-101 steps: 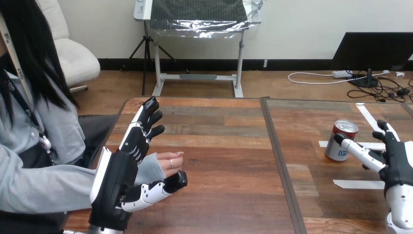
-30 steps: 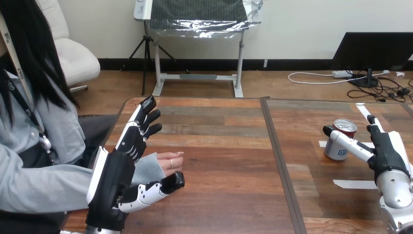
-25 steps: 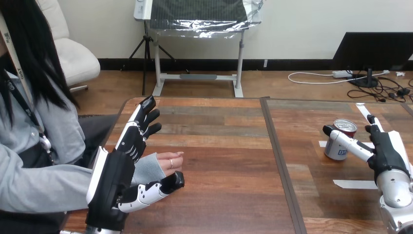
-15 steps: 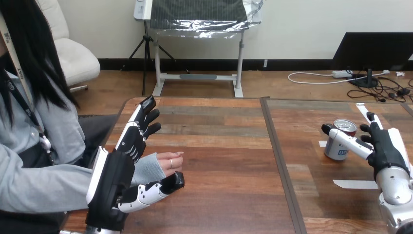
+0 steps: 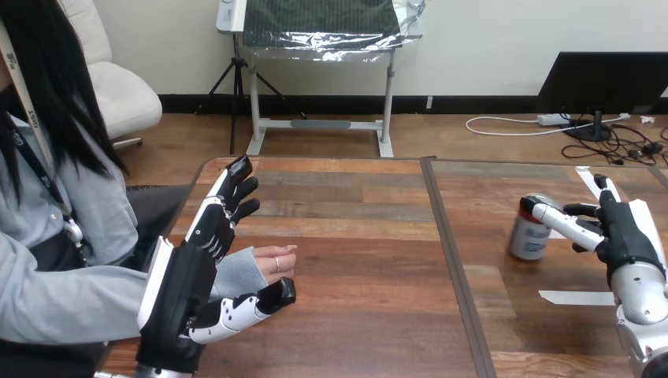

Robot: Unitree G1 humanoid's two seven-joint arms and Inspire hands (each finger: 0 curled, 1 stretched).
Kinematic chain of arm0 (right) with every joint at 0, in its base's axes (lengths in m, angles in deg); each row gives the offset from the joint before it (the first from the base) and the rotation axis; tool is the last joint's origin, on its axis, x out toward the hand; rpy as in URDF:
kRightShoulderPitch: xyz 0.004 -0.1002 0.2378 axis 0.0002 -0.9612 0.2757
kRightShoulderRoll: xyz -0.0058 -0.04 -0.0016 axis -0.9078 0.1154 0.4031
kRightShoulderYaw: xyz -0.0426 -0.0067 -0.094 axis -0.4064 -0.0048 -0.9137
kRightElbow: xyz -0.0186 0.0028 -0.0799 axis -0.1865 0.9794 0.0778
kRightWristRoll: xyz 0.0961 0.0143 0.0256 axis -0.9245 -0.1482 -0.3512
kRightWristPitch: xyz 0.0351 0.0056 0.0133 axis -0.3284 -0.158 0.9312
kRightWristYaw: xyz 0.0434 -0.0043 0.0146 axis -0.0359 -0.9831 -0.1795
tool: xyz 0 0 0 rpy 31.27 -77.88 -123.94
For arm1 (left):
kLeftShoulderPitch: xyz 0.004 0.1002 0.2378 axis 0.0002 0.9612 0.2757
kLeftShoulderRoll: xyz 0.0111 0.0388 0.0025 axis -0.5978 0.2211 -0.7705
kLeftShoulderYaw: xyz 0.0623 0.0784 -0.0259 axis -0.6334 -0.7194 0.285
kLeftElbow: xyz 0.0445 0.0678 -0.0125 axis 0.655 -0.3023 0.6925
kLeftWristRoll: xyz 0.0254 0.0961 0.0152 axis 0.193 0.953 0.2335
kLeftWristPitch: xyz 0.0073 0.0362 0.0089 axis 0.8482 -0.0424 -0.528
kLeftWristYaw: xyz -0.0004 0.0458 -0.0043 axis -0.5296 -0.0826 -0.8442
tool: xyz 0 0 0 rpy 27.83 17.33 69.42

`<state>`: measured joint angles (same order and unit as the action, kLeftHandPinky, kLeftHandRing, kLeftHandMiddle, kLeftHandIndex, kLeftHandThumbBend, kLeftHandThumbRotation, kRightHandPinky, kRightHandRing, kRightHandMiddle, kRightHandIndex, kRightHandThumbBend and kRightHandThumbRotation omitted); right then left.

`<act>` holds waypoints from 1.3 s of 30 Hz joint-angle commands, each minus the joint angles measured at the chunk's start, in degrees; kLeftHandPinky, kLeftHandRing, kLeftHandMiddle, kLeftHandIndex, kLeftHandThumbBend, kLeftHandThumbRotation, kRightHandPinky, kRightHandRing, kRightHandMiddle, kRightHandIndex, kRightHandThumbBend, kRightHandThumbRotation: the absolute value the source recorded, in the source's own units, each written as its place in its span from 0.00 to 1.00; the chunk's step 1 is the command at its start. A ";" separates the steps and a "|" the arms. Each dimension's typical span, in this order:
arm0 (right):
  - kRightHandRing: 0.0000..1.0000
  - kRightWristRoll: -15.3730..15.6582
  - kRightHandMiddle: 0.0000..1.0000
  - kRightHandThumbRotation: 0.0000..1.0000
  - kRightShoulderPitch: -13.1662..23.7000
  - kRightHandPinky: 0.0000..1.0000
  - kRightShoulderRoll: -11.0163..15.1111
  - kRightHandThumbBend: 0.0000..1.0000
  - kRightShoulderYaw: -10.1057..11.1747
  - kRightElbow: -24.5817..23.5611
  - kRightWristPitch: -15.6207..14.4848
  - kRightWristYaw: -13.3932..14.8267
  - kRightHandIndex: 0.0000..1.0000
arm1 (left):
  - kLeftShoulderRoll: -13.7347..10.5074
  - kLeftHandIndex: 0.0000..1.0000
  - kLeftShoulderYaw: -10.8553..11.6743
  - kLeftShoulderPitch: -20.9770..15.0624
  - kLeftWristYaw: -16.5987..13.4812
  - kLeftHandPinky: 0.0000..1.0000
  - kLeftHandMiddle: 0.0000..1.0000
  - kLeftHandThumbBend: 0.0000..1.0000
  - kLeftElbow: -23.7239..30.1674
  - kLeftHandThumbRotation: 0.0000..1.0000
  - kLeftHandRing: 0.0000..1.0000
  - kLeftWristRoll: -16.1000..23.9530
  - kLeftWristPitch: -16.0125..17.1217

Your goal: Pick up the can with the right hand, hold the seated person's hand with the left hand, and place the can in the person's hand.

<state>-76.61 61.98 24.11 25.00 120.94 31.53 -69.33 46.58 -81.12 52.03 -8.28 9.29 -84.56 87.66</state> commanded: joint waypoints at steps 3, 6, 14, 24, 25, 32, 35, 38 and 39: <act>0.88 1.59 0.82 0.54 5.75 0.77 1.84 1.00 -1.41 0.02 -0.60 0.92 1.00 | -0.78 0.93 0.84 -2.85 0.25 0.87 0.95 1.00 -0.10 0.54 0.92 -1.00 0.81; 0.87 1.62 0.80 0.55 5.86 0.77 1.76 1.00 -1.19 0.08 -0.69 0.68 1.00 | -0.83 0.93 0.84 -2.79 0.32 0.87 0.95 1.00 -0.10 0.55 0.92 -1.13 0.96; 0.72 1.64 0.66 0.55 6.70 0.59 1.51 1.00 -1.34 0.30 -2.32 1.00 1.00 | -1.10 0.92 0.84 -2.54 0.35 0.87 0.95 1.00 0.34 0.55 0.92 -1.15 0.87; 0.57 0.43 0.53 0.53 7.65 0.41 1.18 1.00 -0.39 0.50 -3.33 0.06 1.00 | -1.49 0.93 0.73 -2.24 0.90 0.86 0.95 1.00 0.84 0.55 0.92 -1.77 1.01; 0.57 0.37 0.53 0.53 7.76 0.41 1.17 1.00 -0.33 0.53 -3.36 -0.01 1.00 | -1.56 0.93 0.84 -2.36 0.88 0.86 0.95 1.00 0.57 0.55 0.92 -1.62 1.50; 0.28 0.12 0.26 0.54 8.25 0.21 1.02 1.00 -0.08 0.62 -3.70 -0.04 1.00 | -1.78 0.93 1.22 -2.35 0.83 0.86 0.94 1.00 0.13 0.56 0.92 -1.38 2.32; 0.20 -0.11 0.21 0.55 8.42 0.15 0.94 1.00 0.13 0.66 -3.87 -0.22 1.00 | -1.81 0.93 1.34 -2.23 0.67 0.86 0.94 1.00 0.26 0.56 0.92 -1.20 2.29; 0.16 -0.04 0.18 0.55 8.52 0.12 0.90 1.00 0.03 0.65 -3.81 -0.28 1.00 | -1.86 0.92 1.38 -2.03 0.71 0.86 0.94 1.00 0.43 0.56 0.92 -1.31 2.11; 0.15 0.00 0.18 0.55 8.53 0.12 0.90 1.00 -0.02 0.64 -3.78 -0.28 1.00 | -1.87 0.92 1.39 -1.98 0.74 0.85 0.94 1.00 0.46 0.57 0.92 -1.36 2.08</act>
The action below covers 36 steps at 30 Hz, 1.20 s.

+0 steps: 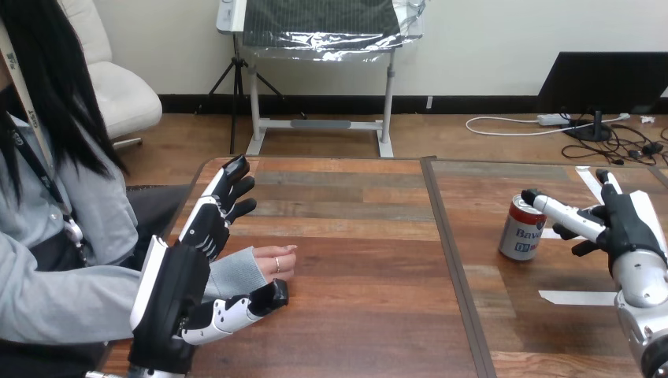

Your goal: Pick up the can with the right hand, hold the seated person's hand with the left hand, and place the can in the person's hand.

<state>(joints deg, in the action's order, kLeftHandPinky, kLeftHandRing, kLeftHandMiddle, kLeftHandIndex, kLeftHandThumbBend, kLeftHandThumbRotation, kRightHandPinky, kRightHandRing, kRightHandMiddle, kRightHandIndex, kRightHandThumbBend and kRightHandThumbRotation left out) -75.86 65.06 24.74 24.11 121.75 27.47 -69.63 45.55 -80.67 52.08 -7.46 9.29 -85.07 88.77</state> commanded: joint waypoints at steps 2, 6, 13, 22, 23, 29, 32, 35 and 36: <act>0.15 -0.69 0.18 0.56 5.56 0.11 0.20 1.00 0.80 -0.16 0.16 0.04 1.00 | -0.86 0.92 0.98 -2.06 -0.04 0.85 0.94 1.00 0.37 0.57 0.91 -0.88 1.06; 0.20 -1.00 0.20 0.56 5.65 0.13 0.03 1.00 1.03 -0.20 0.35 -0.24 1.00 | -0.78 0.92 1.15 -2.04 -0.24 0.85 0.94 1.00 0.37 0.56 0.91 -0.61 1.22; 0.15 -0.97 0.18 0.56 5.70 0.11 -0.07 1.00 1.00 -0.14 0.54 -0.49 1.00 | -0.68 0.92 1.09 -1.77 0.17 0.85 0.94 1.00 0.60 0.56 0.91 -1.00 1.09; 0.52 -0.89 0.44 0.57 5.58 0.38 -0.18 1.00 0.87 -0.21 1.22 -0.74 1.00 | -0.58 0.92 1.13 -1.80 0.40 0.84 0.94 1.00 0.52 0.56 0.91 -0.98 1.18; 0.54 -0.86 0.45 0.57 5.48 0.40 -0.18 1.00 0.84 -0.23 1.61 -0.73 1.00 | -0.58 0.92 1.06 -1.82 0.54 0.84 0.93 1.00 0.46 0.56 0.91 -1.18 1.19; 0.72 -1.01 0.63 0.59 5.09 0.56 -0.22 1.00 0.93 -0.27 2.02 -1.04 1.00 | -0.58 0.92 1.23 -1.98 0.40 0.84 0.93 1.00 0.11 0.56 0.91 -0.68 1.64; 0.80 -0.40 0.74 0.62 4.92 0.63 -0.17 1.00 0.37 -0.30 2.08 -0.26 1.00 | -0.57 0.92 1.16 -1.82 0.47 0.84 0.93 1.00 0.29 0.56 0.91 -0.77 1.30; 0.83 0.45 0.80 0.65 4.78 0.66 -0.09 1.00 -0.31 -0.30 2.08 0.92 1.00 | -0.51 0.92 1.11 -1.74 0.50 0.84 0.94 1.00 0.33 0.55 0.91 -0.86 1.23; 0.83 0.62 0.79 0.67 4.75 0.67 -0.07 1.00 -0.44 -0.30 2.06 1.16 1.00 | -0.49 0.92 1.10 -1.72 0.50 0.84 0.94 1.00 0.34 0.55 0.91 -0.87 1.23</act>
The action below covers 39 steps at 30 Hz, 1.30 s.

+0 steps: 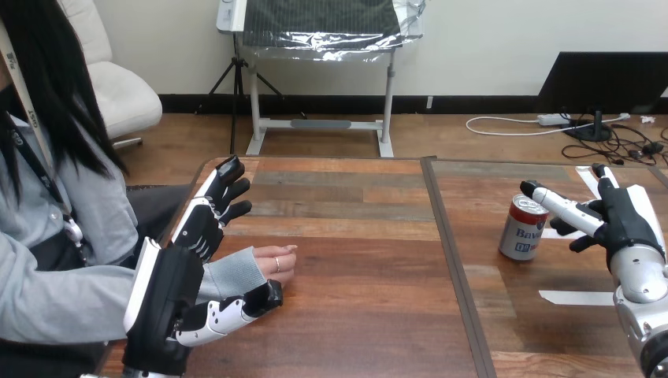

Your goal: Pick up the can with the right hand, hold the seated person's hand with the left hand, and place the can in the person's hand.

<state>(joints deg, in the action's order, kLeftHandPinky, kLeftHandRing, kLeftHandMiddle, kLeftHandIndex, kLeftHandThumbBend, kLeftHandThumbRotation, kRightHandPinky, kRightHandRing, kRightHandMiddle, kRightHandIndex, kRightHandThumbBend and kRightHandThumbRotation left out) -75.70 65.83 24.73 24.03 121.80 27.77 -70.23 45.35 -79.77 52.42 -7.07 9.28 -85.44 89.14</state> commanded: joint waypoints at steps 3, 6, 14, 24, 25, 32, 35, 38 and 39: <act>0.85 0.26 0.83 0.69 3.90 0.68 -0.05 1.00 -0.17 -0.45 1.70 1.58 1.00 | -0.45 0.92 0.22 -2.26 0.21 0.85 0.94 1.00 -0.09 0.55 0.91 -0.26 1.39; 0.88 -0.12 0.88 0.71 3.71 0.70 -0.01 1.00 0.16 -0.51 2.07 1.38 1.00 | -0.43 0.92 0.34 -2.31 0.06 0.85 0.94 1.00 -0.31 0.56 0.91 0.07 1.67; 0.92 -1.13 0.93 0.74 2.61 0.79 -0.08 1.00 1.03 -0.93 5.72 1.61 1.00 | -0.16 0.92 0.66 -2.43 -0.50 0.85 0.94 1.00 -0.79 0.56 0.91 0.65 2.15; 0.66 -0.70 0.87 0.77 1.97 0.64 -0.16 1.00 0.32 -1.24 7.70 3.42 1.00 | 0.11 0.93 0.28 -2.78 -0.19 0.85 0.94 1.00 -1.28 0.57 0.92 0.20 2.13; 0.67 -0.57 0.87 0.78 1.95 0.62 -0.17 1.00 0.15 -1.31 7.82 3.50 1.00 | 0.16 0.93 0.17 -2.69 -0.11 0.85 0.94 1.00 -1.07 0.57 0.92 0.04 1.82; 0.69 -0.79 0.87 0.78 1.54 0.60 -0.31 1.00 0.19 -1.64 9.99 3.80 1.00 | 0.42 0.93 -0.05 -2.84 0.09 0.85 0.94 1.00 -1.01 0.56 0.92 -0.23 1.42; 0.67 -1.01 0.84 0.80 1.27 0.58 -0.44 1.00 0.29 -1.99 11.71 3.82 1.00 | 0.43 0.93 0.02 -2.81 -0.12 0.85 0.94 1.00 -0.98 0.56 0.91 0.25 1.13; 0.70 -0.92 0.85 0.81 1.29 0.60 -0.34 1.00 0.21 -1.96 12.37 3.94 1.00 | 0.43 0.93 -0.49 -2.79 0.63 0.85 0.95 1.00 -0.61 0.56 0.92 -0.66 0.60; 0.70 -0.91 0.86 0.82 1.30 0.60 -0.32 1.00 0.20 -1.93 12.45 3.95 1.00 | 0.44 0.93 -0.54 -2.81 0.72 0.85 0.95 1.00 -0.57 0.56 0.92 -0.75 0.52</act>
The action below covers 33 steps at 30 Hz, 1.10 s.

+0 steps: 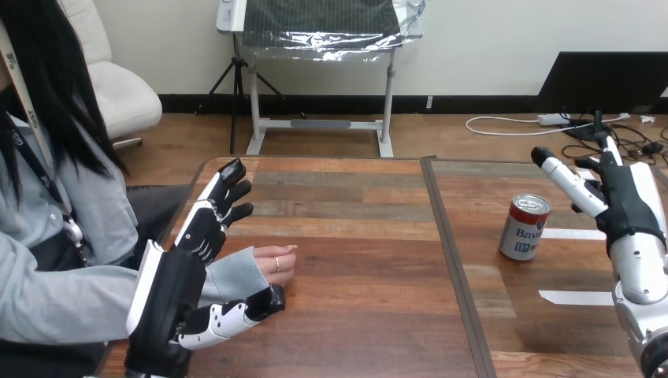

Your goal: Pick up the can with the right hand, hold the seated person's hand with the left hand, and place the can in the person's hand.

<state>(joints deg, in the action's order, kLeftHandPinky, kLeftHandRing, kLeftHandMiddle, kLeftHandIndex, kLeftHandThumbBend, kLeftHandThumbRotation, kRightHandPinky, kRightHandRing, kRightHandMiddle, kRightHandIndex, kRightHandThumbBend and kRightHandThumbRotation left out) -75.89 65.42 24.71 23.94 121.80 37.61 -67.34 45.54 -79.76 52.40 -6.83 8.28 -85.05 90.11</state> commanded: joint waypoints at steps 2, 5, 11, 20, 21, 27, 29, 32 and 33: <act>0.73 -0.67 0.86 0.83 1.58 0.63 -0.28 1.00 0.17 -2.15 3.37 0.93 1.00 | 0.37 0.93 -0.49 -2.68 0.34 0.86 0.95 1.00 0.61 0.56 0.92 -1.01 -0.75; 0.80 -0.38 0.88 0.85 1.32 0.69 -0.17 1.00 -0.12 -2.46 5.08 1.20 1.00 | 0.42 0.93 -0.51 -2.67 0.58 0.86 0.95 1.00 0.54 0.56 0.93 -1.04 -0.89; 0.92 -2.12 0.96 0.90 0.83 0.83 -0.68 1.00 1.01 -3.31 8.45 0.32 1.00 | 0.97 0.93 -0.51 -2.87 0.90 0.86 0.95 1.00 0.06 0.56 0.93 -1.47 -0.49; 0.95 -12.99 0.99 0.90 -0.22 0.88 -3.99 1.00 7.43 -5.06 15.90 -9.33 1.00 | 1.61 0.93 -0.11 -2.92 0.25 0.86 0.95 1.00 -0.09 0.55 0.92 -0.77 -0.63; 0.95 -15.52 0.98 0.91 -0.29 0.88 -4.87 1.00 8.94 -5.59 16.41 -11.70 1.00 | 1.65 0.93 -0.15 -2.98 0.36 0.86 0.95 1.00 -0.23 0.55 0.92 -0.89 -0.57; 0.88 -23.57 0.94 0.91 -0.29 0.81 -7.41 1.00 13.05 -7.55 16.53 -19.88 0.96 | 1.61 0.93 -0.11 -3.33 0.34 0.85 0.95 1.00 -0.64 0.56 0.92 -0.32 -0.28; 0.86 -24.84 0.93 0.91 -0.41 0.79 -7.87 1.00 13.50 -8.03 17.01 -21.14 0.95 | 1.70 0.93 -0.10 -3.42 0.38 0.85 0.95 1.00 -0.78 0.56 0.92 -0.39 -0.36; 0.85 -27.94 0.91 0.91 -0.47 0.77 -9.18 1.00 14.92 -9.26 16.97 -24.31 0.93 | 1.77 0.93 -0.02 -3.61 0.33 0.85 0.95 1.00 -1.14 0.56 0.92 -0.26 -0.24; 0.84 -29.00 0.91 0.91 -0.57 0.76 -9.79 1.00 15.33 -9.89 16.85 -25.42 0.93 | 1.77 0.93 -0.11 -3.65 0.54 0.85 0.95 1.00 -1.21 0.56 0.92 -0.49 -0.28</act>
<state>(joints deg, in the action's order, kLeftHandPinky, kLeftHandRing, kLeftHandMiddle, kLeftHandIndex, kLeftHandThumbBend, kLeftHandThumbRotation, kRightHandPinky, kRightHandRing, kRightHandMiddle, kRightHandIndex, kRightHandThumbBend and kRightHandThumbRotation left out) -100.98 63.23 17.83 36.74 116.34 52.77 -88.78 47.17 -79.84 52.35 -6.19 7.69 -85.35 89.10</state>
